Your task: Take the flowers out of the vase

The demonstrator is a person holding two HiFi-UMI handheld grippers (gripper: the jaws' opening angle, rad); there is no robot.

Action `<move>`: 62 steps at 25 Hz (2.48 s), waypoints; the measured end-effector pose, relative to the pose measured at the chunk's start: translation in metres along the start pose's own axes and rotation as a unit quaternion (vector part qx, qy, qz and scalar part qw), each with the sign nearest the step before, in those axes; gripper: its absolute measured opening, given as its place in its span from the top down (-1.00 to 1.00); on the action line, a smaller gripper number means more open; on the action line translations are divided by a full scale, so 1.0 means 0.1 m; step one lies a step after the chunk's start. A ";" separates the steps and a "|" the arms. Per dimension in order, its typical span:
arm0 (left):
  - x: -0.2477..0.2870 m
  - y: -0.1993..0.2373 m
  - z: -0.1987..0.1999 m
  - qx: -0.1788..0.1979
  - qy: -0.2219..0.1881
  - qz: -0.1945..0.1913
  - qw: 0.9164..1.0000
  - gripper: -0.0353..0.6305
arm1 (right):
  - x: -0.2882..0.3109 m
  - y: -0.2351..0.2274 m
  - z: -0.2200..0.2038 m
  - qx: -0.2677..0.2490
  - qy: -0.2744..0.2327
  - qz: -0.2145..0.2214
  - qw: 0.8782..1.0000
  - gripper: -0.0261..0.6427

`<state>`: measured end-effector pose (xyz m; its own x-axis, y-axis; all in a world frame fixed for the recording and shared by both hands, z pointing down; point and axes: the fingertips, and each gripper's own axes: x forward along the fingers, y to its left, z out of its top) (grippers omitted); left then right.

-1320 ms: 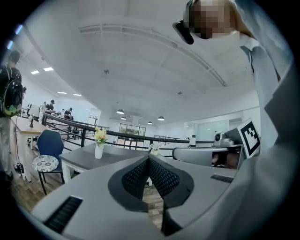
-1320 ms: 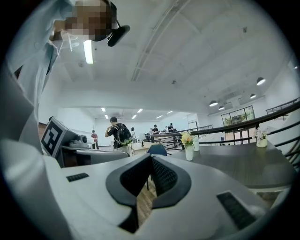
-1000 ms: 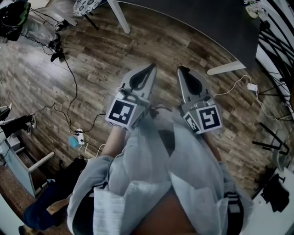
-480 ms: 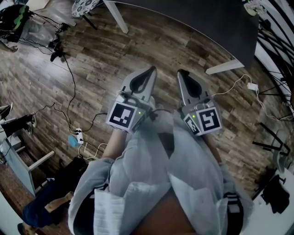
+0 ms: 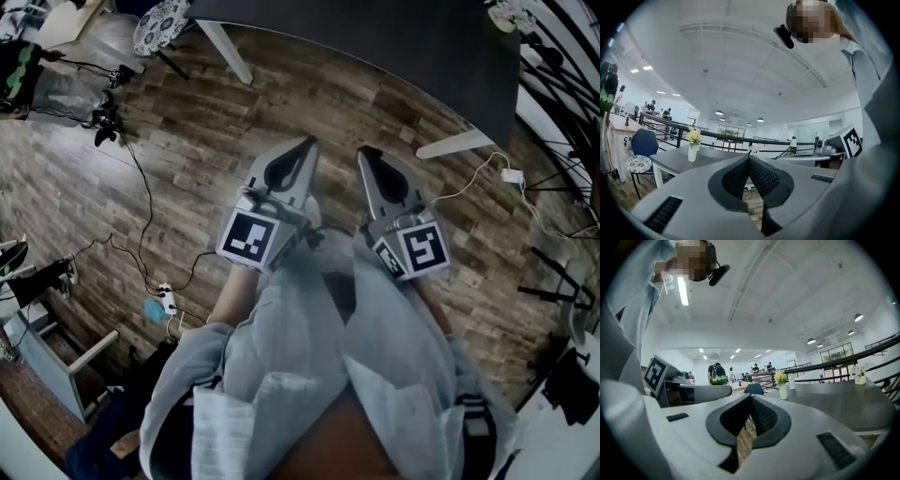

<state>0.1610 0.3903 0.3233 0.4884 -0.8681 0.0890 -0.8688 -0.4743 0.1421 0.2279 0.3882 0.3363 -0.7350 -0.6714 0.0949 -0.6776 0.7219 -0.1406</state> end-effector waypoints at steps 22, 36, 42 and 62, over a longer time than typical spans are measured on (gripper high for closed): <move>0.76 1.67 0.35 0.000 -0.007 -0.012 1.000 0.89 | 1.75 -0.37 0.33 -0.020 0.000 -0.019 1.000 0.92; 0.99 2.21 0.27 -0.015 0.004 0.020 1.000 0.89 | 2.34 -0.64 0.29 -0.019 0.016 -0.003 1.000 0.92; 1.32 2.48 0.31 -0.007 0.006 0.043 0.999 0.89 | 2.73 -0.92 0.31 -0.013 0.015 0.021 1.000 0.92; 2.60 3.59 0.59 -0.011 0.025 0.119 0.993 0.89 | 4.04 -2.06 0.66 -0.021 0.026 0.074 0.997 0.92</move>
<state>-0.0288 -0.0149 0.3395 0.2739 -0.9465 0.1705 -0.9581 -0.2532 0.1337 0.0724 -0.0429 0.3382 -0.8270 -0.5476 0.1272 -0.5606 0.8199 -0.1158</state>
